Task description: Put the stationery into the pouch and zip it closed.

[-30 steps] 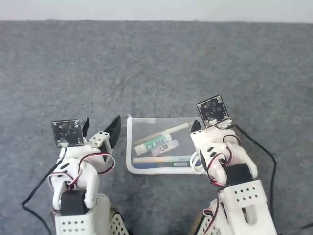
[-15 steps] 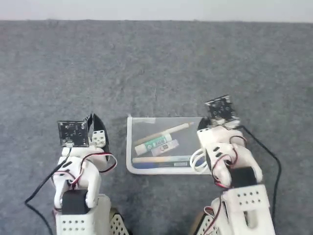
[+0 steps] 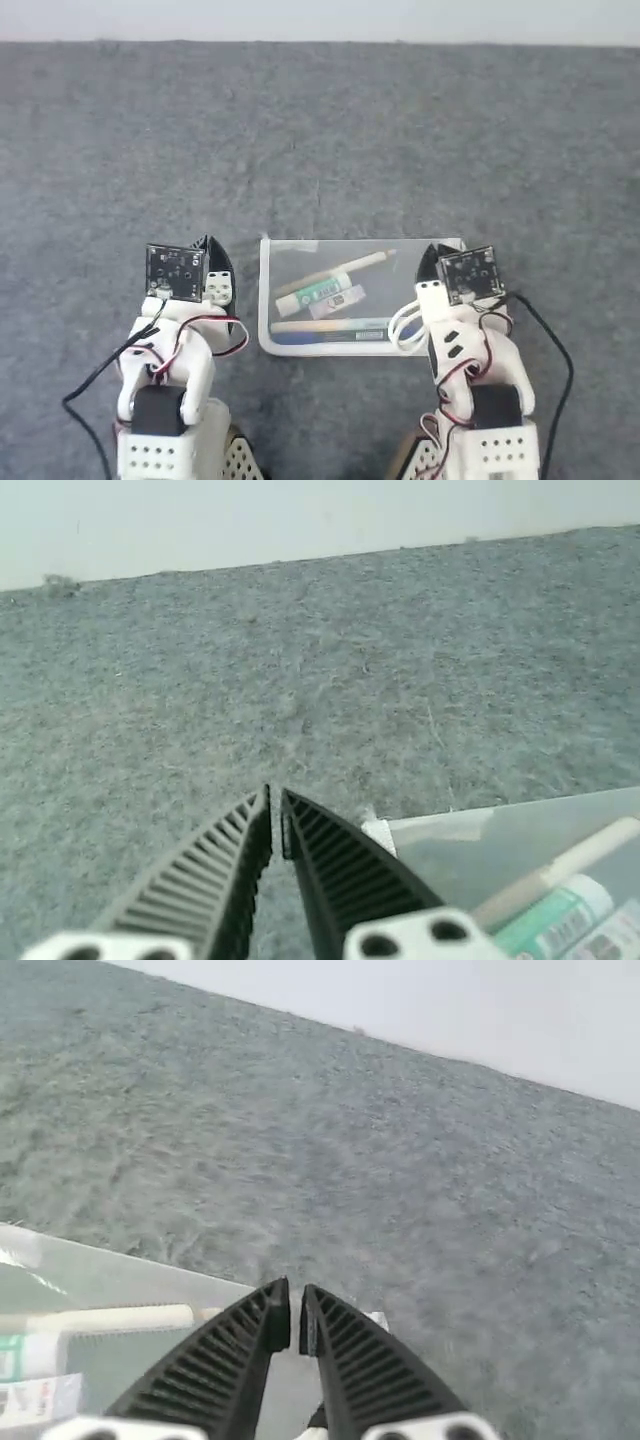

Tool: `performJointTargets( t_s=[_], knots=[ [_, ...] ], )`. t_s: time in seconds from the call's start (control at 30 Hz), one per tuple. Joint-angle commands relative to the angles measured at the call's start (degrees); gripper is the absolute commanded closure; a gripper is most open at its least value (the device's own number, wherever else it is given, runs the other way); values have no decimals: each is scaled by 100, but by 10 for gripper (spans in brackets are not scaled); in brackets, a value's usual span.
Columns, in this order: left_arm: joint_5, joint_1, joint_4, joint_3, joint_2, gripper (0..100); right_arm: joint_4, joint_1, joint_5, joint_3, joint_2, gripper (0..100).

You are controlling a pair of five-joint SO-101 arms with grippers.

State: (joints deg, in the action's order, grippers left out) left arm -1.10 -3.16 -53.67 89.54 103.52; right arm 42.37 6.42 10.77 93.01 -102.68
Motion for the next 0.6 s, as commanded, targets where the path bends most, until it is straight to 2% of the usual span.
performJointTargets(
  t_s=[0.0,0.1,0.17,0.27,0.3,0.57],
  knots=[
    [70,44,193,-75,114,989,4,-198,26,53,66,992],
    [88,44,273,-13,114,989,40,-400,62,360,-101,992],
    [132,0,633,171,114,988,251,-593,62,334,-145,992],
    [633,0,1468,699,114,988,462,-804,35,334,-145,992],
    [747,9,1530,708,88,988,549,-866,35,343,-145,992],
    [800,44,615,699,88,988,1209,-901,18,343,-145,992]
  ],
)
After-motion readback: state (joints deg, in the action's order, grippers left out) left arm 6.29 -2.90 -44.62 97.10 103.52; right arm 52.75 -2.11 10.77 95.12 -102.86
